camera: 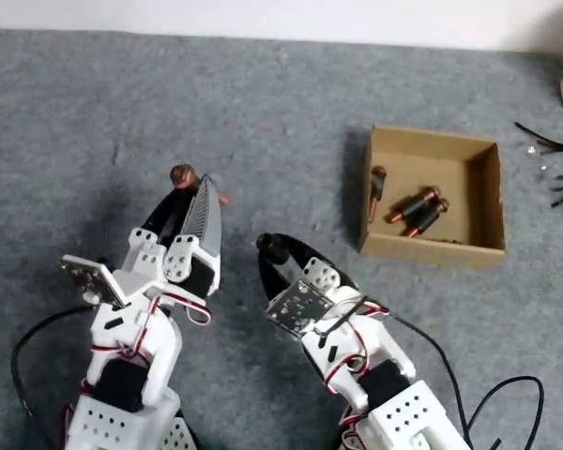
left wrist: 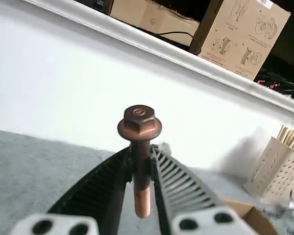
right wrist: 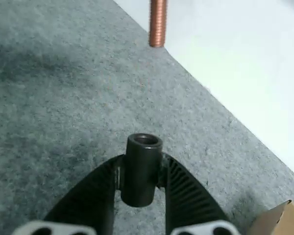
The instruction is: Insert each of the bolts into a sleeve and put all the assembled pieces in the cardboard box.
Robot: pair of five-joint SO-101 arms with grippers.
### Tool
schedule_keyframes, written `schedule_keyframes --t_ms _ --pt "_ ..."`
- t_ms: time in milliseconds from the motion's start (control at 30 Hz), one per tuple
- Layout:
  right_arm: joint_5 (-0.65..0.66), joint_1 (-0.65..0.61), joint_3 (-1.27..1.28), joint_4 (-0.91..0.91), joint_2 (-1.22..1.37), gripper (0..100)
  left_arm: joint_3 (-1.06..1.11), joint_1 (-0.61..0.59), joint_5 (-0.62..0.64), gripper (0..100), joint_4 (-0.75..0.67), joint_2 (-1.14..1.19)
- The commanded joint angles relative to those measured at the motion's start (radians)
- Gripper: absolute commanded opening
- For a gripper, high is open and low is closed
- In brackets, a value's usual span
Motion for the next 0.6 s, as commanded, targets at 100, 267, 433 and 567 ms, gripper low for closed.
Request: schedule_keyframes --t_ms 100,267,433,567 --pt "0.012 -0.007 0.124 -0.007 -0.016 0.5 -0.067 0.148 0.006 1 0.138 -0.016" --pt "0.011 -0.007 0.124 -0.007 -0.016 0.5 0.01 0.196 0.054 1 0.137 -0.016" --pt "0.011 -0.005 0.124 -0.007 -0.016 0.5 0.081 0.202 0.057 1 0.069 -0.016" --pt "0.011 -0.004 0.124 -0.007 -0.016 0.5 0.084 0.243 0.058 1 0.072 -0.016"
